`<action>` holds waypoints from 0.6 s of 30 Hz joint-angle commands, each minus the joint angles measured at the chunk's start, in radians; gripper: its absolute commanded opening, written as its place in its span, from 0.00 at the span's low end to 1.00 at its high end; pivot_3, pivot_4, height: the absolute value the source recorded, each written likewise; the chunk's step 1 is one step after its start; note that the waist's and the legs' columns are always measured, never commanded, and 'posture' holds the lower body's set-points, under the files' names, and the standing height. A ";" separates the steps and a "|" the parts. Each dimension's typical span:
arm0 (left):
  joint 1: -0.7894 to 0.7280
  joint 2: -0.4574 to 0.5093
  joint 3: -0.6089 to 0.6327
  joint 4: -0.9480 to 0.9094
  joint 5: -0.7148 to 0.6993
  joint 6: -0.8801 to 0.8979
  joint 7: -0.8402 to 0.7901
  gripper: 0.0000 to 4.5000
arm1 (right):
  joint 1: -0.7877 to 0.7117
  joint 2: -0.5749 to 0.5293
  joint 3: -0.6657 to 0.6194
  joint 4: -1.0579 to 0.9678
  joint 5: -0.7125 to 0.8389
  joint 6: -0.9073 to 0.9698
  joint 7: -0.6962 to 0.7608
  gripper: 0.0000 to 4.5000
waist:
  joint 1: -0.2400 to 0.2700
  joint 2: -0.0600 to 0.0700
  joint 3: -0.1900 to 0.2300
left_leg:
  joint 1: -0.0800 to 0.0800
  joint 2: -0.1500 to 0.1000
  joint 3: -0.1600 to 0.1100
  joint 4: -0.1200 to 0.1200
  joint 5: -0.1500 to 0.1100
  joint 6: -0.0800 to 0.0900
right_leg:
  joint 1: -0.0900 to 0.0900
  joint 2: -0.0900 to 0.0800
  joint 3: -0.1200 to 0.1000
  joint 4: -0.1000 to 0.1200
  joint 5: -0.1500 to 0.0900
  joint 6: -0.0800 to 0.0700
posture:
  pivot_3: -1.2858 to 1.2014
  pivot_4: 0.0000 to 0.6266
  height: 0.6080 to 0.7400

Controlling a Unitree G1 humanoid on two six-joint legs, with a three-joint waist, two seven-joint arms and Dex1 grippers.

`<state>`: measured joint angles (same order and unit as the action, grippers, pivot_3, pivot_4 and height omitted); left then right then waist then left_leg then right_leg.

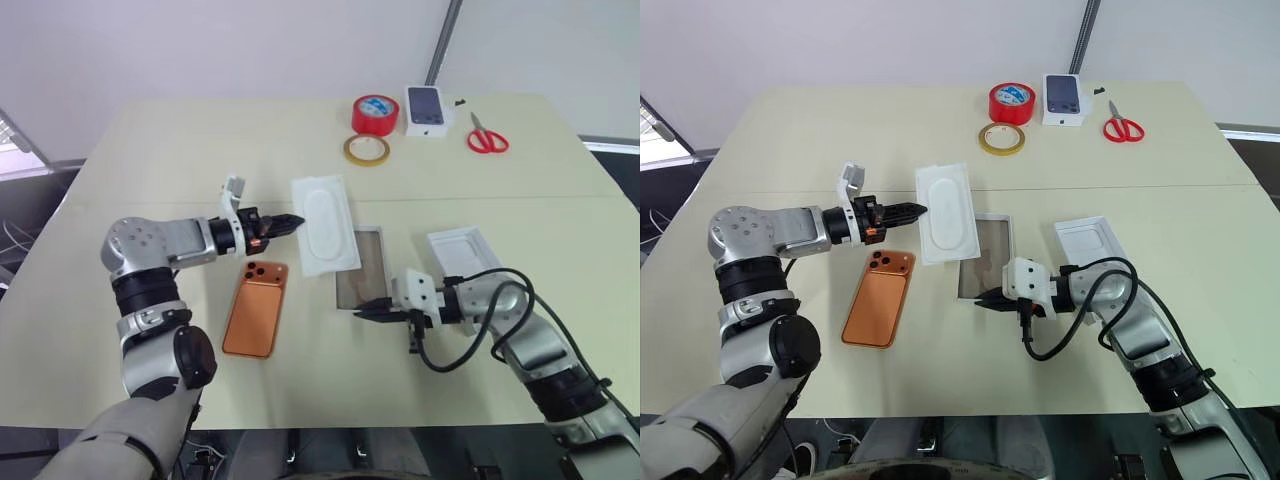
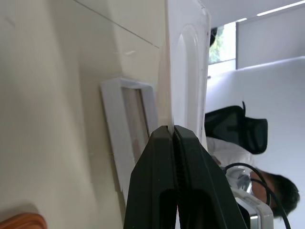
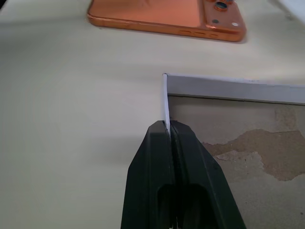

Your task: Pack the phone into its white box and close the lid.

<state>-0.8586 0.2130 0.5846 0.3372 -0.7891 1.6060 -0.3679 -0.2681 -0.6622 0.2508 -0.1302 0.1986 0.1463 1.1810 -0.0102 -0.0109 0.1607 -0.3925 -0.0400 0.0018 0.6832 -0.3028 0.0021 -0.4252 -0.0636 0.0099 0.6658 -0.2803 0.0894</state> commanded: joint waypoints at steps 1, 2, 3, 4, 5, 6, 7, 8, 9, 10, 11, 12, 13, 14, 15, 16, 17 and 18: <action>0.010 -0.012 -0.047 -0.048 -0.029 0.006 -0.016 0.00 | 0.009 0.000 -0.024 -0.074 0.049 0.048 -0.009 0.20 | -0.001 0.000 0.000 | 0.000 0.000 0.000 0.000 0.000 0.000 | 0.000 0.000 0.000 0.000 0.000 0.000 | 0.52 0.24 1.00; 0.013 -0.014 -0.060 -0.044 -0.030 0.007 -0.017 0.00 | 0.008 0.008 -0.029 -0.075 0.037 0.050 -0.034 0.29 | -0.002 0.000 0.000 | 0.000 0.000 0.000 0.000 0.000 0.000 | 0.000 0.000 0.000 0.000 0.000 0.000 | 0.52 0.24 1.00; 0.018 -0.013 -0.076 -0.049 -0.035 0.007 -0.024 0.00 | 0.011 0.008 -0.035 -0.086 0.033 0.050 -0.047 0.41 | -0.002 0.000 0.000 | 0.000 0.000 0.000 0.000 0.000 0.000 | 0.000 0.000 0.000 0.000 0.000 0.000 | 0.52 0.24 1.00; 0.022 -0.013 -0.086 -0.055 -0.039 0.008 -0.030 0.00 | 0.015 0.006 -0.043 -0.098 0.039 0.053 -0.054 0.52 | -0.003 0.000 0.000 | 0.000 0.000 0.000 0.000 0.000 0.000 | 0.000 0.000 0.000 0.000 0.000 0.000 | 0.52 0.24 1.00; 0.031 -0.011 -0.105 -0.071 -0.039 0.008 -0.038 0.00 | 0.024 -0.001 -0.065 -0.119 0.063 0.077 -0.062 0.64 | -0.002 0.000 0.000 | 0.000 0.000 0.000 0.000 0.000 0.000 | 0.000 0.000 0.000 0.000 0.000 0.000 | 0.52 0.24 1.00; 0.043 -0.008 -0.126 -0.088 -0.039 0.007 -0.050 0.00 | 0.035 -0.011 -0.091 -0.143 0.097 0.114 -0.065 0.74 | -0.001 0.000 0.000 | 0.000 0.000 0.000 0.000 0.000 0.000 | 0.000 0.000 0.000 0.000 0.000 0.000 | 0.52 0.24 1.00; 0.059 -0.003 -0.157 -0.113 -0.034 -0.007 -0.061 0.00 | 0.058 -0.032 -0.128 -0.171 0.133 0.147 -0.060 0.74 | 0.000 0.000 0.000 | 0.000 0.000 0.000 0.000 0.000 0.000 | 0.000 0.000 0.000 0.000 0.000 0.000 | 0.52 0.24 1.00; 0.074 0.001 -0.184 -0.134 -0.030 -0.014 -0.068 0.00 | 0.086 -0.055 -0.163 -0.193 0.153 0.158 -0.055 0.74 | 0.001 0.000 0.000 | 0.000 0.000 0.000 0.000 0.000 0.000 | 0.000 0.000 0.000 0.000 0.000 0.000 | 0.52 0.24 1.00; 0.083 -0.005 -0.187 -0.143 -0.037 -0.010 -0.076 0.00 | 0.137 -0.097 -0.205 -0.208 0.169 0.170 -0.037 0.74 | 0.005 0.000 0.000 | 0.000 0.000 0.000 0.000 0.000 0.000 | 0.000 0.000 0.000 0.000 0.000 0.000 | 0.52 0.24 1.00; 0.088 -0.010 -0.186 -0.147 -0.043 -0.006 -0.081 0.00 | 0.172 -0.126 -0.232 -0.218 0.178 0.178 -0.027 0.74 | 0.015 0.000 0.000 | 0.000 0.000 -0.001 0.000 0.000 0.000 | 0.001 0.000 0.000 -0.001 0.000 0.000 | 0.52 0.24 1.00; 0.091 -0.015 -0.180 -0.147 -0.046 -0.004 -0.083 0.00 | 0.198 -0.145 -0.252 -0.221 0.183 0.177 -0.025 0.74 | 0.019 -0.001 0.000 | 0.000 -0.001 -0.001 0.000 0.000 0.000 | 0.001 0.000 0.000 -0.002 0.000 0.000 | 0.52 0.24 1.00; 0.094 -0.021 -0.182 -0.146 -0.042 -0.014 -0.082 0.00 | 0.219 -0.155 -0.272 -0.206 0.178 0.161 -0.035 0.74 | 0.020 -0.001 0.000 | 0.000 0.000 -0.001 0.000 0.000 0.001 | 0.001 0.000 0.000 -0.002 0.000 0.000 | 0.52 0.24 1.00; 0.094 -0.036 -0.179 -0.136 -0.035 -0.031 -0.073 0.00 | 0.236 -0.156 -0.304 -0.177 0.174 0.136 -0.049 0.74 | 0.021 -0.001 0.000 | 0.000 0.000 -0.001 0.000 0.000 0.001 | 0.001 0.000 0.000 -0.002 0.000 0.000 | 0.52 0.24 1.00; 0.096 -0.048 -0.182 -0.129 -0.027 -0.048 -0.068 0.00 | 0.240 -0.146 -0.339 -0.145 0.178 0.123 -0.072 0.74 | 0.021 -0.001 0.000 | 0.000 0.000 -0.001 0.000 0.000 0.001 | 0.001 0.000 0.000 -0.002 0.000 0.000 | 0.52 0.24 1.00; 0.097 -0.057 -0.186 -0.123 -0.023 -0.059 -0.065 0.00 | 0.242 -0.136 -0.366 -0.129 0.191 0.117 -0.082 0.74 | 0.020 -0.001 0.000 | 0.000 0.000 -0.001 0.000 0.000 0.001 | 0.002 0.000 0.000 -0.002 0.000 0.000 | 0.52 0.24 1.00; 0.092 -0.069 -0.175 -0.107 -0.024 -0.053 -0.060 0.00 | 0.234 -0.119 -0.389 -0.120 0.210 0.117 -0.099 0.74 | 0.020 -0.001 0.000 | 0.000 -0.001 -0.001 0.000 0.000 0.001 | 0.002 0.000 0.000 -0.002 0.000 0.000 | 0.52 0.24 1.00; 0.089 -0.075 -0.168 -0.098 -0.026 -0.047 -0.058 0.00 | 0.228 -0.108 -0.401 -0.116 0.223 0.118 -0.108 0.74 | 0.019 -0.001 0.000 | 0.000 -0.001 -0.001 0.000 0.000 0.001 | 0.002 0.000 0.000 -0.002 0.000 0.000 | 0.52 0.24 1.00; 0.092 -0.078 -0.174 -0.097 -0.026 -0.052 -0.061 0.00 | 0.216 -0.094 -0.411 -0.108 0.233 0.122 -0.126 0.74 | 0.017 -0.001 0.000 | 0.000 0.000 -0.001 0.000 0.000 0.001 | 0.002 0.000 0.000 -0.002 0.000 0.000 | 0.52 0.24 1.00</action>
<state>-0.7537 0.1367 0.4051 0.2438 -0.8067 1.5616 -0.4279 -0.0269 -0.7764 -0.1183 -0.2294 0.3892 0.2825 1.0815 0.0068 -0.0118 0.1606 -0.3921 -0.0404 0.0010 0.6829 -0.3031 0.0026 -0.4235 -0.0638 0.0102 0.6640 -0.2803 0.0894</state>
